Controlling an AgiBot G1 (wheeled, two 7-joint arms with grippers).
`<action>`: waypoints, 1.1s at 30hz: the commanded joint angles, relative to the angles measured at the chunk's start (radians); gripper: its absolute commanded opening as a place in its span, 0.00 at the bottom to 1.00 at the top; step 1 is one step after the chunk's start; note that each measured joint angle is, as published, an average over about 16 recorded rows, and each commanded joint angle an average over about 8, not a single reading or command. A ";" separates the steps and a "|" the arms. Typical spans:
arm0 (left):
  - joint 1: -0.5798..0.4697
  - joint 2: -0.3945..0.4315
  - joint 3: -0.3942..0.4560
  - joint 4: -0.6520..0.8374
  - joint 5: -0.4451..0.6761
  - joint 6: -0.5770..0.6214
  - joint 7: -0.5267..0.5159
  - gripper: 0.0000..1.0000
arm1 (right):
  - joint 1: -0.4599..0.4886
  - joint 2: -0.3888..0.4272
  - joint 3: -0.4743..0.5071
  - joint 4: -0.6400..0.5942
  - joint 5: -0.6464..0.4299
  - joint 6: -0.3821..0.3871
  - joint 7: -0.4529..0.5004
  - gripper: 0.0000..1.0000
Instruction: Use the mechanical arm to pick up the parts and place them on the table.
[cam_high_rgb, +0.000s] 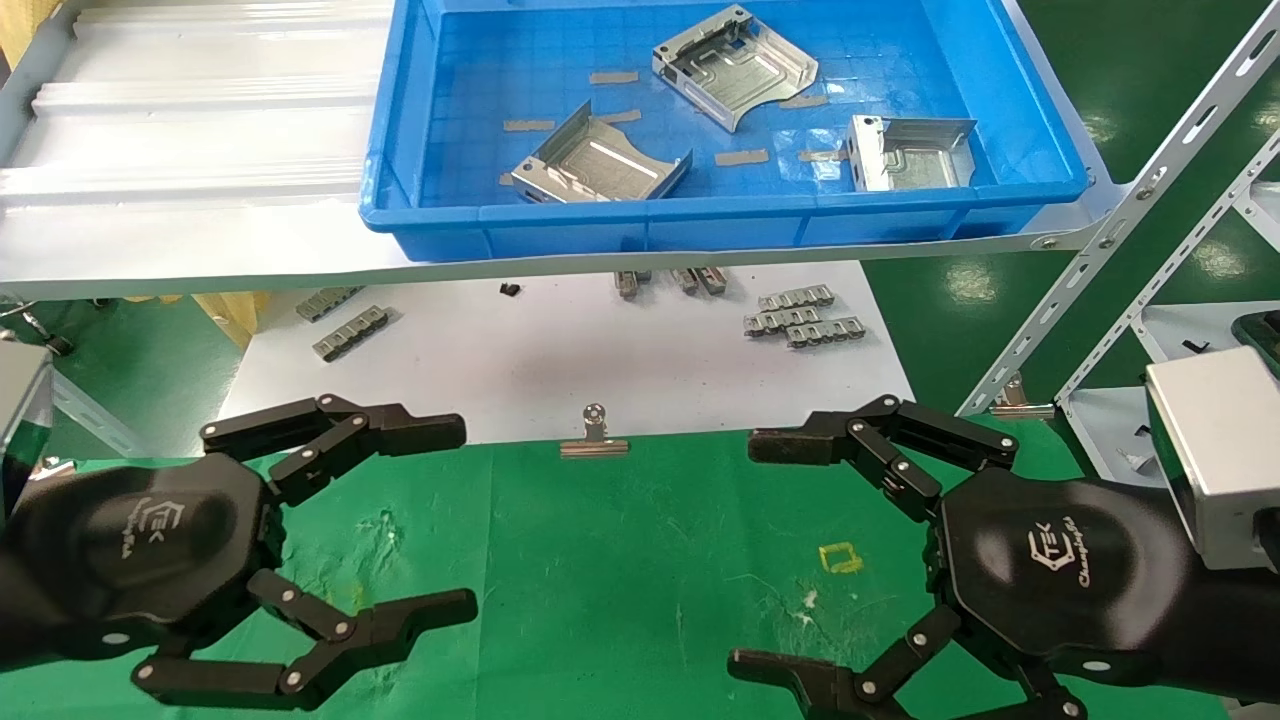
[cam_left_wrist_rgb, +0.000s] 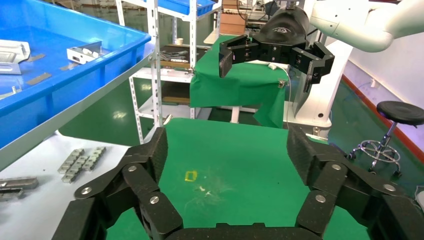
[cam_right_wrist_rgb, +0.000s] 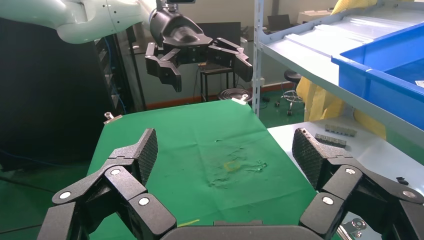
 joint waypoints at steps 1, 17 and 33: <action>0.000 0.000 0.000 0.000 0.000 0.000 0.000 0.00 | 0.000 0.000 0.000 0.000 0.000 0.000 0.000 1.00; 0.000 0.000 0.000 0.000 0.000 0.000 0.000 0.00 | 0.000 0.000 0.000 0.000 0.000 0.000 0.000 1.00; 0.000 0.000 0.000 0.000 0.000 0.000 0.000 0.00 | 0.123 -0.087 -0.008 -0.046 -0.058 0.089 -0.017 1.00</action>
